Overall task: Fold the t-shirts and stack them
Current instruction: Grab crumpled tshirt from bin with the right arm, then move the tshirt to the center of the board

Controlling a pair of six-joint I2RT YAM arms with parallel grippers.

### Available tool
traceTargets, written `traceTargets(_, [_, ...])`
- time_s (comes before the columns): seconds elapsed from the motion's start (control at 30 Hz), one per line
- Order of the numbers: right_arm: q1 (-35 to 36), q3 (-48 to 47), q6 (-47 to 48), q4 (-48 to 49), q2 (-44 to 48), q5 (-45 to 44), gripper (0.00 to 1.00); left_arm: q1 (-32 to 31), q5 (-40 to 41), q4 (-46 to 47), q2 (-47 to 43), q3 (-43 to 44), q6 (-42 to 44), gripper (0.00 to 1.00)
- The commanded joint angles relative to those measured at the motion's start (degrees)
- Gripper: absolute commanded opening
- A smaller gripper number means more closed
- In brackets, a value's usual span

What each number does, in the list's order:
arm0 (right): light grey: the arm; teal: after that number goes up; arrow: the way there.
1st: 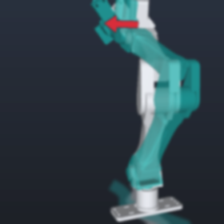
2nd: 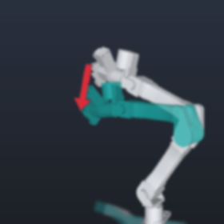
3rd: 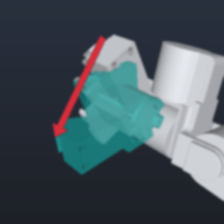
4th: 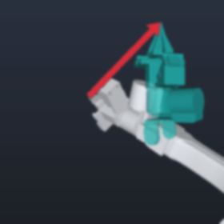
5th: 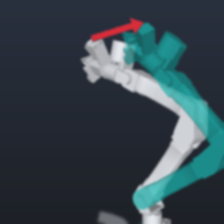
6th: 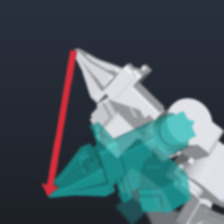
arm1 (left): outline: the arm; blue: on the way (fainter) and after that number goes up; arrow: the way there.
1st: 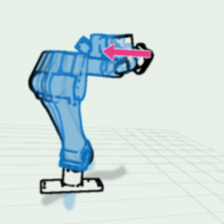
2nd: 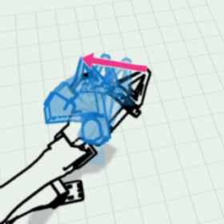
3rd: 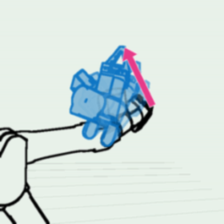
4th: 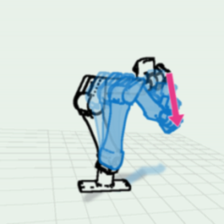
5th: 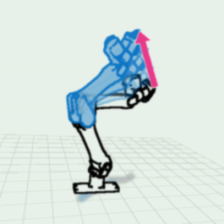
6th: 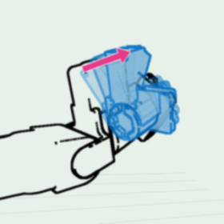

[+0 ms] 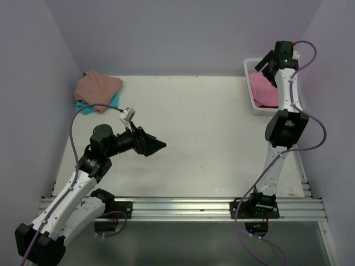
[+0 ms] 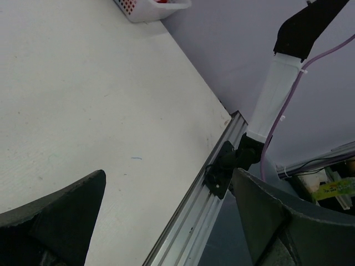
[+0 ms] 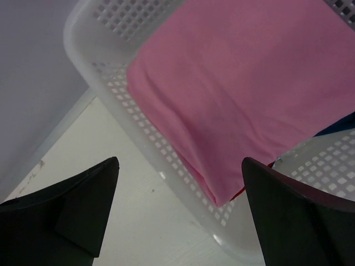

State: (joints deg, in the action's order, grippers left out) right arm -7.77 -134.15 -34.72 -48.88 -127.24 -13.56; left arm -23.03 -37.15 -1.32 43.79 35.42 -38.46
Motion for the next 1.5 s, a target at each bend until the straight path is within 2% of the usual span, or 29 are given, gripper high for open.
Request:
traceTargets(0.0, [-2.95,-2.7,-3.51,-3.94,-9.4,7.3,0.96,-0.26,1.72,-1.93,-2.3,-0.7,-0.92,1.0])
traceTargets(0.17, [-4.27,0.54,-2.99,-0.87,-13.3,10.04,0.93,-0.26,2.78,-2.98,-4.59,-1.49,-2.15,1.0])
traceTargets(0.33, [-4.36,2.57,-2.9,1.42,-14.0,13.11,0.75,-0.27,3.57,-3.51,-5.38,-1.84,-2.85,1.0])
traceTargets(0.37, [-4.45,2.75,-2.55,1.6,-14.26,13.38,0.64,-0.26,3.48,-3.42,-5.64,-2.02,-3.03,1.0])
traceTargets(0.4, [-4.45,3.1,-2.28,1.86,-14.18,15.04,0.44,-0.26,3.57,-2.9,-5.91,-2.19,-3.2,1.0])
traceTargets(0.43, [-4.53,3.71,-2.02,2.73,-14.0,17.06,0.11,-0.26,3.48,-2.72,-6.08,-2.46,-3.72,1.0])
traceTargets(0.47, [-4.62,5.72,-2.11,3.35,-12.52,17.69,0.0,-0.26,3.48,-2.46,-6.26,-2.98,-3.9,1.0])
traceTargets(0.53, [-4.62,9.5,-1.85,8.76,-9.54,20.49,0.0,-0.26,3.48,-2.11,-6.44,-3.16,-4.17,1.0])
traceTargets(0.6, [-4.62,16.44,-1.67,12.56,-3.48,21.12,0.0,-0.26,3.22,-2.11,-6.7,-3.34,-4.17,1.0])
traceTargets(0.63, [-4.62,20.99,-1.41,17.54,-1.28,22.08,0.0,-0.26,3.13,-1.93,-6.7,-3.43,-4.26,1.0])
traceTargets(0.93, [-4.54,36.83,0.7,35.77,23.77,25.51,0.0,-0.26,2.08,0.36,-6.52,-4.83,-5.14,1.0])
traceTargets(1.2, [-4.45,48.44,0.18,44.38,42.14,31.92,0.0,-0.26,1.72,3.61,-6.88,-5.8,-5.84,1.0])
traceTargets(1.3, [-4.45,52.23,-2.27,47.47,48.21,39.82,0.0,-0.26,2.16,2.91,-7.4,-5.54,-5.58,1.0])
traceTargets(1.33, [-4.19,52.67,-4.02,47.48,49.01,45.24,0.0,-0.26,3.12,2.73,-7.49,-5.45,-5.58,1.0])
traceTargets(1.47, [-0.5,54.69,-4.66,44.41,54.18,51.26,0.0,-0.26,6.47,1.5,-9.16,-5.62,-5.66,1.0])
